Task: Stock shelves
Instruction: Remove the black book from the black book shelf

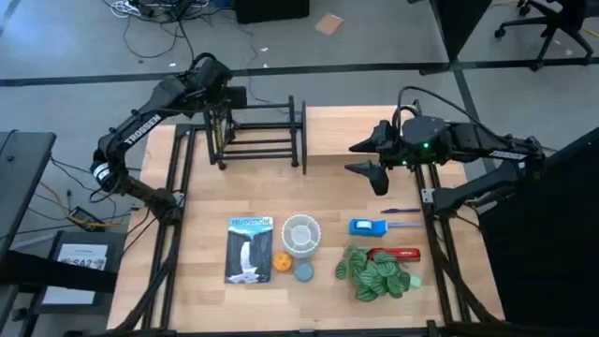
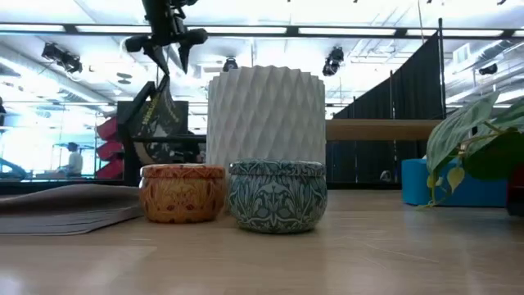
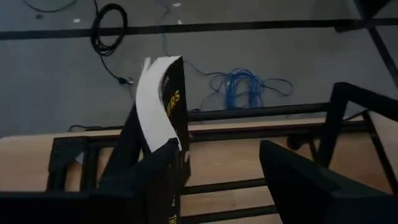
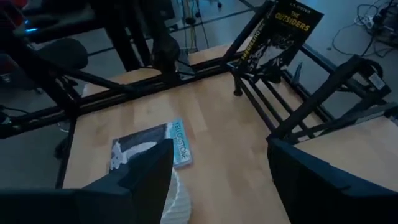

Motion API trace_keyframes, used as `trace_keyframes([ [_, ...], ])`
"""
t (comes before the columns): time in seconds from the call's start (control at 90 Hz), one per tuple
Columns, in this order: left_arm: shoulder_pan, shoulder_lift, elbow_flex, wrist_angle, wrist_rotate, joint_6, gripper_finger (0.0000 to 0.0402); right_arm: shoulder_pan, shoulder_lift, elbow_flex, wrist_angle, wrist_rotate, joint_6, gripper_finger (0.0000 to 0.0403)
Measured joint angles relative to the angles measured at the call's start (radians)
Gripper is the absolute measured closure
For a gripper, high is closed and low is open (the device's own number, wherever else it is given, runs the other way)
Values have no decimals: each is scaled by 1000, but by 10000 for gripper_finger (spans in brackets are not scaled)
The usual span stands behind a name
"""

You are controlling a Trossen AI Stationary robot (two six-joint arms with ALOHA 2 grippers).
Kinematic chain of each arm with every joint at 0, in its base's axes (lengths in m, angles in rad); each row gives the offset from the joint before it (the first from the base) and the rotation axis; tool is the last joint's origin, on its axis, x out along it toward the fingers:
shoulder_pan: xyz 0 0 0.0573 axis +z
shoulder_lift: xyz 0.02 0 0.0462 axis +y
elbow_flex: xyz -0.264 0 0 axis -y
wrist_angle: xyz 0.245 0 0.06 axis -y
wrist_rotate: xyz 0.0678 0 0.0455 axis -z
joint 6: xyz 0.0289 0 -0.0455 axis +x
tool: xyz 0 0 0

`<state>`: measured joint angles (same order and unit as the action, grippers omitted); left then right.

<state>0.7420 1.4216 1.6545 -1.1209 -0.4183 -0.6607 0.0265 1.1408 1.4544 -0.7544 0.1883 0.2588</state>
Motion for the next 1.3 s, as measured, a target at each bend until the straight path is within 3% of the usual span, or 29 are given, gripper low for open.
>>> trace_keyframes([
  [0.278,19,-1,78,-28,53,151,189,0,0,0,0,0,0,172],
  [0.433,23,0,74,-67,127,128,147,0,0,0,0,0,0,172],
  [0.7,28,11,29,-105,139,77,74,0,0,0,-1,-6,0,172],
  [1.3,29,13,-31,36,140,18,98,0,0,0,-2,-27,1,172],
])
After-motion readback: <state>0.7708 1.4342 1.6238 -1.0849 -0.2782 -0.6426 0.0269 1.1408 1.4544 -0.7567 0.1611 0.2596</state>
